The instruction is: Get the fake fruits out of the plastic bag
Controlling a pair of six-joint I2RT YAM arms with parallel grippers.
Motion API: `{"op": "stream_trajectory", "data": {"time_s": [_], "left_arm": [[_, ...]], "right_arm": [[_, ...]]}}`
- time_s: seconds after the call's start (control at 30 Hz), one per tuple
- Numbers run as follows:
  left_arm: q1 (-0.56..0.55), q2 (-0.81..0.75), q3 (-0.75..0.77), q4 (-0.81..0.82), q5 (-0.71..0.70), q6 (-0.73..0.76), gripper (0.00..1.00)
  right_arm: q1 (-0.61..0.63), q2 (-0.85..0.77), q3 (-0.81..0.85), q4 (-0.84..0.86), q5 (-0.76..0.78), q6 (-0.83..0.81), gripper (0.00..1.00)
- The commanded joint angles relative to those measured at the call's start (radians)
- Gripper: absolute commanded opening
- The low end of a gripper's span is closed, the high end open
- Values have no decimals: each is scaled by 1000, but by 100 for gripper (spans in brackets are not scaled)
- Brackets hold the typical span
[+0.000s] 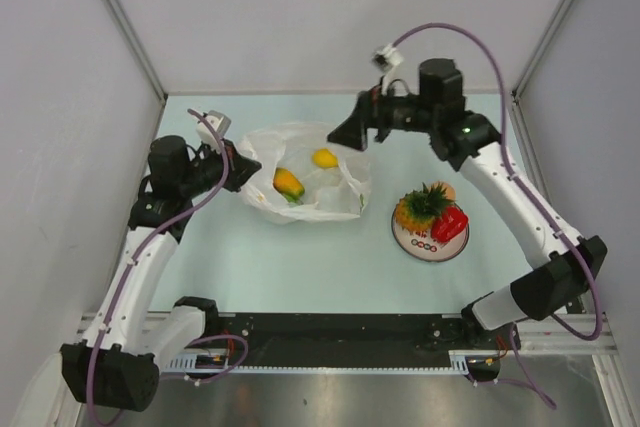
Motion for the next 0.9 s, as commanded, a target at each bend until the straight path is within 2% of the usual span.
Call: {"op": "stream_trajectory", "data": {"time_s": [0.0, 0.1, 0.13, 0.27, 0.33, 0.37, 0.4, 0.47, 0.6, 0.63, 0.7, 0.73, 0.77, 0.83, 0.87], "left_arm": [[6, -65, 10, -6, 4, 24, 0], [12, -92, 6, -9, 18, 3, 1], [13, -99, 7, -9, 29, -6, 1], [19, -134, 16, -35, 53, -25, 0], [18, -158, 25, -60, 70, -20, 0], [18, -168, 28, -86, 92, -16, 0], [18, -180, 33, -98, 104, -7, 0], [18, -191, 48, -150, 145, 4, 0], [16, -223, 85, -239, 208, 21, 0], [16, -249, 88, -247, 218, 24, 0], [15, -264, 96, -267, 236, 33, 0], [15, -264, 110, -290, 247, 46, 0], [15, -255, 154, -369, 257, 82, 0], [15, -257, 183, -449, 282, 107, 0], [13, -270, 180, -454, 290, 109, 0]], "right_arm": [[167, 78, 42, -8, 49, -104, 84], [252, 163, 51, -13, 141, -90, 65], [266, 203, 53, -25, 175, -84, 61], [336, 288, 40, -45, 406, -10, 57], [352, 328, 50, -56, 463, 19, 53], [356, 372, 62, -67, 541, 27, 50], [357, 392, 74, -74, 578, 33, 44], [353, 455, 119, -94, 667, 38, 43], [336, 539, 186, -123, 762, 48, 44], [334, 550, 197, -140, 829, 73, 47], [336, 582, 221, -154, 879, 85, 54], [336, 588, 228, -163, 894, 91, 55], [336, 595, 243, -169, 898, 97, 57], [333, 601, 249, -185, 893, 119, 69], [330, 602, 255, -191, 899, 149, 80]]}}
